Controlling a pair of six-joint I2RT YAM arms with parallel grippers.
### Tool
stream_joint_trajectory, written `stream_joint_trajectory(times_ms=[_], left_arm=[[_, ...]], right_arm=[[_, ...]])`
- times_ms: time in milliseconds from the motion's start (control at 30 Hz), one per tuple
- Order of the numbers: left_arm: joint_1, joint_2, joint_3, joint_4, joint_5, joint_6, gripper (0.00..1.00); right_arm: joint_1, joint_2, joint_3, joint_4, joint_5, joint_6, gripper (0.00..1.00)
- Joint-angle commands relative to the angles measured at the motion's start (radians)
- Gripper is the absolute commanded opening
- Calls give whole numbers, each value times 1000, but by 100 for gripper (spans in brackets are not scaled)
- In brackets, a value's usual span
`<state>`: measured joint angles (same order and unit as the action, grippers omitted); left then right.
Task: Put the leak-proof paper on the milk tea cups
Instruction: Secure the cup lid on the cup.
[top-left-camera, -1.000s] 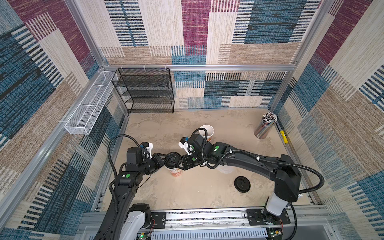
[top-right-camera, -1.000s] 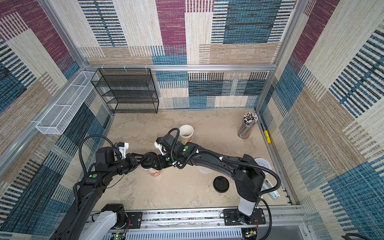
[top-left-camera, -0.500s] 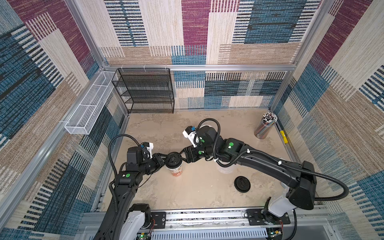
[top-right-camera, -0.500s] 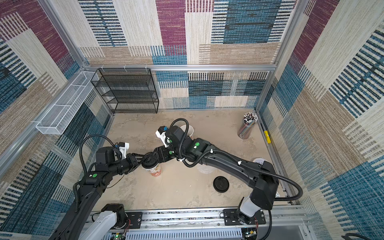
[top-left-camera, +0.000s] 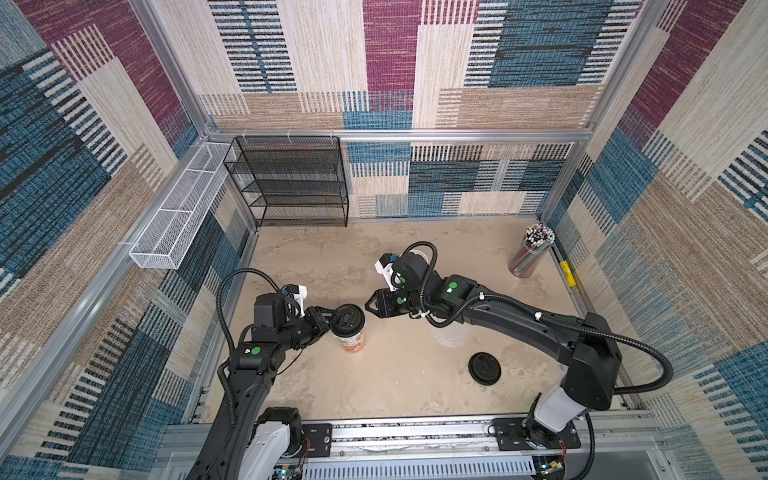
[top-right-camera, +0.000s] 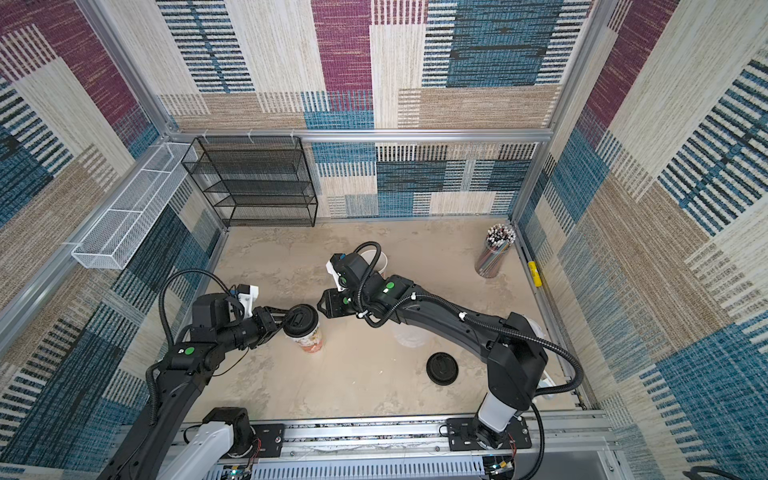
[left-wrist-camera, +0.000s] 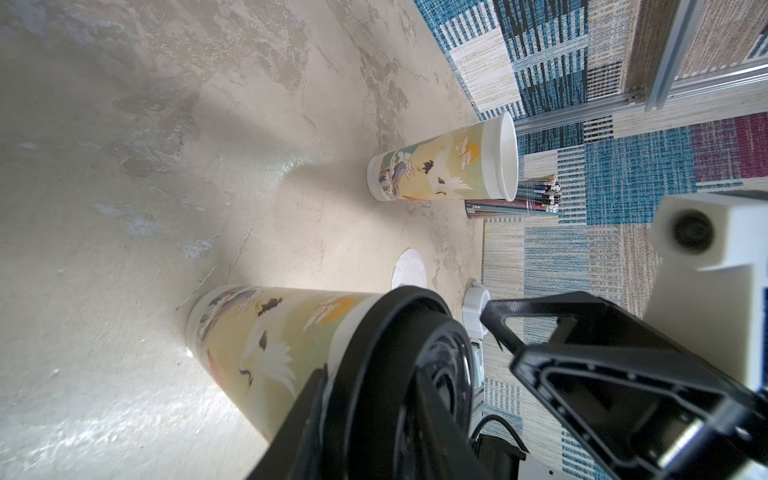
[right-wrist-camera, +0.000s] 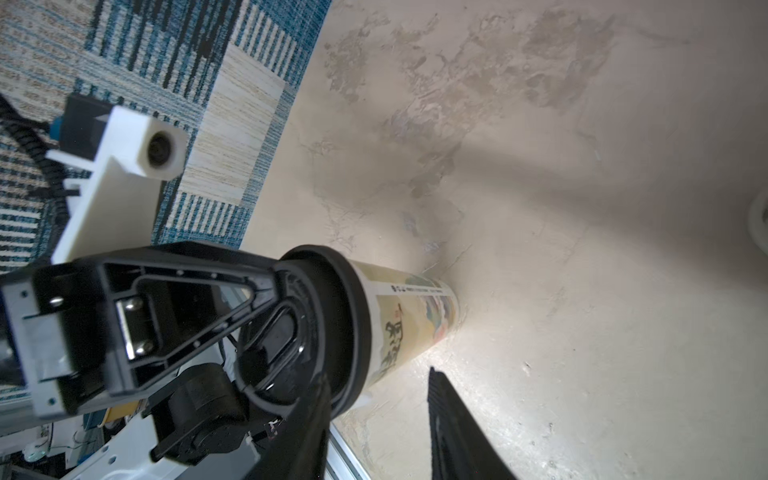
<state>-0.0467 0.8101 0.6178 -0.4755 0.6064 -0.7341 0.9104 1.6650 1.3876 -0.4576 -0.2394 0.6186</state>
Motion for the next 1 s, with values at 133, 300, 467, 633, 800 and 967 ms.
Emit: stream_joint_trajectory(times_ms=[133,300,467,633,800,967], left_arm=[[-5,11,-25,-349,-133,-21,34],[-8,12,-27,-350,-134,-21,34],[-11,11,-27,-350,-137,-23,34],[-12,13,-27,-350,-138,-26,34],[-15,13,-29,-350,-142,-27,34],[-16,18,-29,-351,-144,-28,34]], right_arm=[[-2,43,10,69,-51,34,39],[-5,55,-2,92,-87,39,40],[-10,70,-8,102,-95,49,40],[-11,98,-1,105,-104,53,39],[-12,115,-51,99,-102,46,39],[-12,134,-84,74,-95,25,38]])
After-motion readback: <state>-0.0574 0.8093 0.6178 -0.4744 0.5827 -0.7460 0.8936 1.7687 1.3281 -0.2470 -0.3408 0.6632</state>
